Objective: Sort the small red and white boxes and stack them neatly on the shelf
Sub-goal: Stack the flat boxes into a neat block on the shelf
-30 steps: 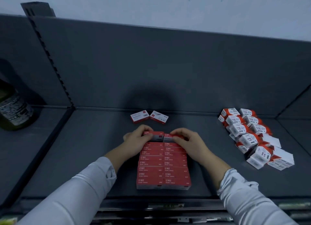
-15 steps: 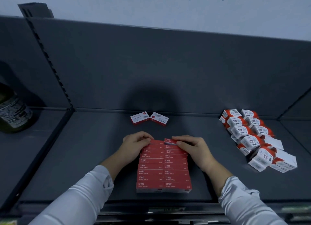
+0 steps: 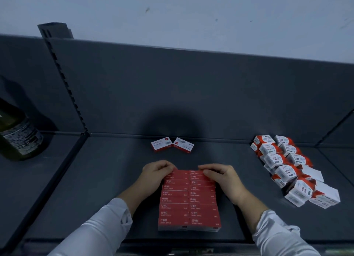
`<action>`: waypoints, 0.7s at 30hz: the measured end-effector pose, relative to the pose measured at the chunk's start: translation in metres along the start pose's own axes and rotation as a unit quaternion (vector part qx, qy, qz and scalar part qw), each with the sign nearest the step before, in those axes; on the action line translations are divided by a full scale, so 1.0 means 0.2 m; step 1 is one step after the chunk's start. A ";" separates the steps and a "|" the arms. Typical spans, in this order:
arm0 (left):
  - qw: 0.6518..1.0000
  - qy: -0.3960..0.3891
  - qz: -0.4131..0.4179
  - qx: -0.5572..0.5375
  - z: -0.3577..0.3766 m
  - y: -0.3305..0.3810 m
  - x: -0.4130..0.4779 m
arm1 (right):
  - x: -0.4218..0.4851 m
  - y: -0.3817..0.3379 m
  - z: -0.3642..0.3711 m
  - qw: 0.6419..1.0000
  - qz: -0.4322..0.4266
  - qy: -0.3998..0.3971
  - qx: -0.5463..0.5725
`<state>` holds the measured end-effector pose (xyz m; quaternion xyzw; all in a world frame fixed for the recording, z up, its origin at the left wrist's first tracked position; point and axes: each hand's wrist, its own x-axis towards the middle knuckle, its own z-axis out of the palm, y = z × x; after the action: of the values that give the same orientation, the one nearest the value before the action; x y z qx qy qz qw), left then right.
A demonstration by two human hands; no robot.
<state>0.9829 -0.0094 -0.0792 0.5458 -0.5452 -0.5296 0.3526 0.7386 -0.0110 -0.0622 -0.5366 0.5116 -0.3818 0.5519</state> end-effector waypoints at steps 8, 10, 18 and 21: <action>0.987 0.098 -0.011 0.130 -0.16 0.09 0.21 | 0.30 -0.20 0.04 0.988 0.085 0.043 -0.119; 0.975 0.134 -0.022 0.176 -0.21 0.09 0.25 | 0.35 -0.23 0.08 0.972 0.072 0.023 -0.223; 0.936 0.157 -0.041 0.312 -0.24 0.09 0.33 | 0.48 -0.17 0.18 0.909 0.057 0.041 -0.410; 0.912 0.107 -0.062 0.390 -0.24 0.09 0.36 | 0.50 -0.15 0.16 0.915 0.041 0.048 -0.398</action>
<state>1.0144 -0.0909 -0.0660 0.7264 -0.6321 -0.2340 0.1343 0.7924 -0.1051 -0.0511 -0.6709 0.6690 -0.1493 0.2829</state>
